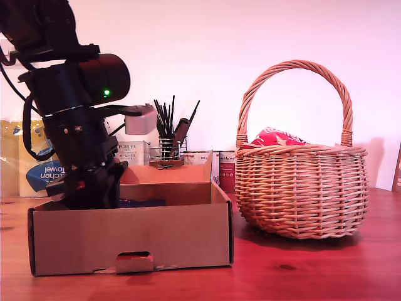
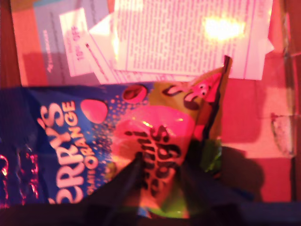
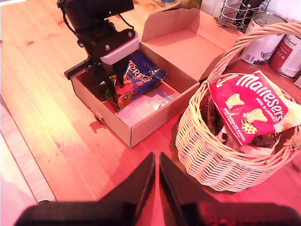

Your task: Move the bags of Easter eggs from the cardboard box on the left into the woven basket on the right side.

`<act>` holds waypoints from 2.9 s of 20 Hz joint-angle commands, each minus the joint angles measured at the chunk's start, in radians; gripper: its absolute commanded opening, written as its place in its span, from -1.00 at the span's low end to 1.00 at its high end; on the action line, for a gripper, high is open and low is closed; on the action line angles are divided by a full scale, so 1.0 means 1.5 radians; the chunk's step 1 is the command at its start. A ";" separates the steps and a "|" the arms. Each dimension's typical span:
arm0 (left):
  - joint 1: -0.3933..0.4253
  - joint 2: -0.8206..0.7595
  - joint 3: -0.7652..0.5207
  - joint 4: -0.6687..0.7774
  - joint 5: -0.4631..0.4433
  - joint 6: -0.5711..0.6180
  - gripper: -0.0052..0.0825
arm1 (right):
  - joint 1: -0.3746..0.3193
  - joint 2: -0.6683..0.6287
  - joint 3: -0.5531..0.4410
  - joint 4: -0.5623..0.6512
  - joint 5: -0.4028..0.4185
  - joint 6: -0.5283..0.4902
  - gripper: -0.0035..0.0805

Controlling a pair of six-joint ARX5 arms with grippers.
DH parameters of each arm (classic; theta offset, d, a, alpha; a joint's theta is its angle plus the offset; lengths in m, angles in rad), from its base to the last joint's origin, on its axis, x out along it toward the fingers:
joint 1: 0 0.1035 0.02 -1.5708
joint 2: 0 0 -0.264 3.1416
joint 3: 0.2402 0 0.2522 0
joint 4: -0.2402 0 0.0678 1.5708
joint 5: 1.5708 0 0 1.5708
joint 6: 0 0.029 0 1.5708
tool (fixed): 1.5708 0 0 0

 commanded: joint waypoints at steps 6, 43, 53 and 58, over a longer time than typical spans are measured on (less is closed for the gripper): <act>0.001 0.032 0.061 -0.055 -0.014 -0.022 -0.94 | 0.003 -0.003 -0.004 0.002 -0.002 -0.001 -0.95; 0.024 0.123 0.202 -0.217 0.055 -0.041 0.92 | 0.003 -0.003 -0.004 0.002 0.000 -0.002 -0.95; 0.019 0.178 0.201 -0.160 0.037 -0.037 0.92 | 0.003 -0.003 -0.004 0.004 0.000 -0.007 -0.95; 0.019 0.201 0.201 -0.185 0.065 -0.040 0.90 | 0.003 -0.003 -0.004 0.005 0.001 -0.007 -0.95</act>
